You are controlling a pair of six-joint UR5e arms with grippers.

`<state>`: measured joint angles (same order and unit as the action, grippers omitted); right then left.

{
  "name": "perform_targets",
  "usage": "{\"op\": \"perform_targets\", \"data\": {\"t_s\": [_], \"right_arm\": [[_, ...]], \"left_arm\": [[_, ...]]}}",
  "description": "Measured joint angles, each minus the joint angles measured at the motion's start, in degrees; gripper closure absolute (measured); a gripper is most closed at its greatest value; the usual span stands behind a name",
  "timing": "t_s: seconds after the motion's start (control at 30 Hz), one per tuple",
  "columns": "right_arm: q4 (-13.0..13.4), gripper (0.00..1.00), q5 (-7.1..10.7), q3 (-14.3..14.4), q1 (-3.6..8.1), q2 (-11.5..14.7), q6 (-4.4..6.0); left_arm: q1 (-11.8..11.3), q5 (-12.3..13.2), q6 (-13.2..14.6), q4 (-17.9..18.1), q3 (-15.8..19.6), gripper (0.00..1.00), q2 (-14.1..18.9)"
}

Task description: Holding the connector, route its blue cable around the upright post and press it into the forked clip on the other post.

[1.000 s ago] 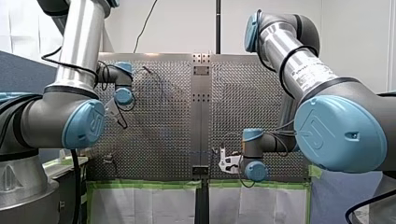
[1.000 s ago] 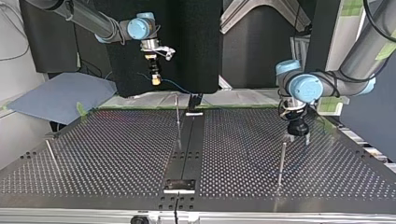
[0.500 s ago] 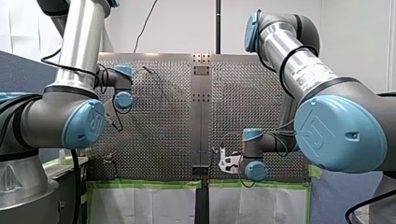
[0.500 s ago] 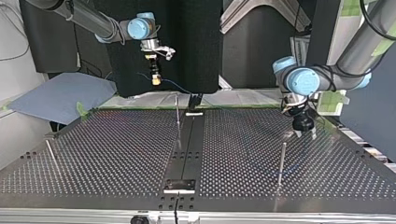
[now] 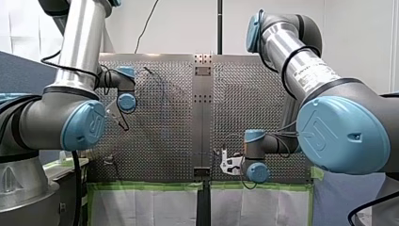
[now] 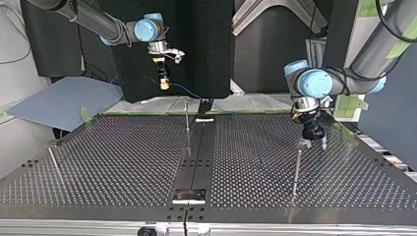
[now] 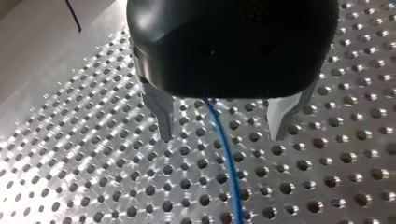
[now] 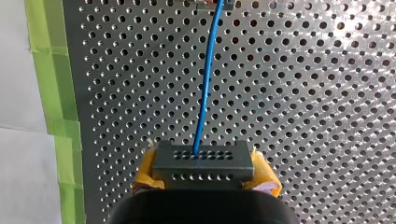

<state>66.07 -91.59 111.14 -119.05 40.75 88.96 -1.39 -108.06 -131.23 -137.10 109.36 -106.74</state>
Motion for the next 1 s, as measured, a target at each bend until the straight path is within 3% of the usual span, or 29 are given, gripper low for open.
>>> {"op": "perform_targets", "data": {"t_s": [0.2,0.53,0.83,1.0], "right_arm": [[0.0,1.00,0.04,0.0,0.00,0.0,0.00],[-0.2,1.00,0.09,0.0,0.00,0.0,-0.02],[-0.2,1.00,0.09,0.0,0.00,0.0,-0.09],[-0.2,1.00,0.09,0.0,-0.01,0.0,-0.09]], "left_arm": [[0.3,-1.0,0.1,-1.2,0.2,0.00,0.5],[0.4,-1.6,-0.1,0.5,2.5,0.00,4.6],[1.8,1.4,0.0,-3.5,2.7,0.00,5.4],[2.4,1.2,0.1,-5.8,4.2,0.00,7.6]]}}
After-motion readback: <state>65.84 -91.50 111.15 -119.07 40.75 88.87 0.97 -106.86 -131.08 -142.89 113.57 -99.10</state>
